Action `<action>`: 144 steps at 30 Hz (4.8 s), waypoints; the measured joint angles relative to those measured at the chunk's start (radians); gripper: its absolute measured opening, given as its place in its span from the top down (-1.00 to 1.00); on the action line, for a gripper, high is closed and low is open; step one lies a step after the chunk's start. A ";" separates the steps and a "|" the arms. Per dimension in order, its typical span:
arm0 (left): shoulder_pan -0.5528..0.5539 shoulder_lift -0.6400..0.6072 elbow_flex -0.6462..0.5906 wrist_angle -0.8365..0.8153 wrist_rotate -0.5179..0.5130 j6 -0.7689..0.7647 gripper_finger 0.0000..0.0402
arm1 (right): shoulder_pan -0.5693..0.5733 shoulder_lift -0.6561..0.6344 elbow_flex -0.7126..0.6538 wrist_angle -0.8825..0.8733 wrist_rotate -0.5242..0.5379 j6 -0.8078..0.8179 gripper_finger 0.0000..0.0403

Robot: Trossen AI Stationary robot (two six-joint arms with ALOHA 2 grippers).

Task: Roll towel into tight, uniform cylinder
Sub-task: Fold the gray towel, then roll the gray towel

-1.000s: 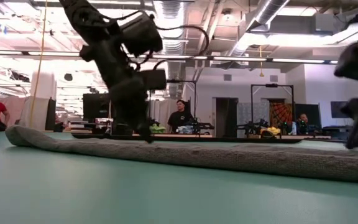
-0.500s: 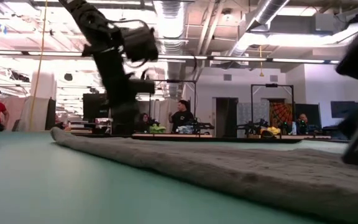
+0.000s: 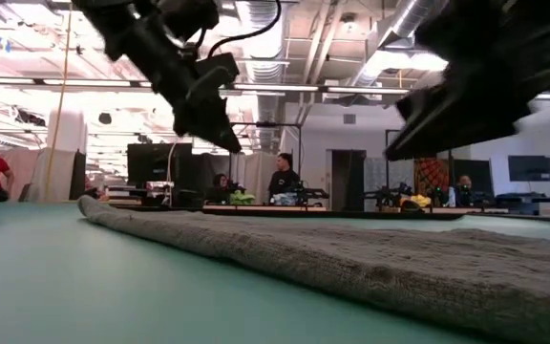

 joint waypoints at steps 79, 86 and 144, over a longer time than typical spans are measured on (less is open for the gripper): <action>-0.684 0.993 1.297 -0.348 -0.221 -0.280 0.55 | 0.664 0.197 0.204 -0.326 0.424 0.106 0.18; -0.711 1.007 1.297 -0.358 -0.177 -0.307 0.13 | 0.570 0.200 0.225 -0.475 0.361 0.053 -0.16; -0.712 1.105 1.297 -0.305 -0.290 0.102 0.03 | 0.440 0.039 0.223 -0.946 0.024 0.188 0.92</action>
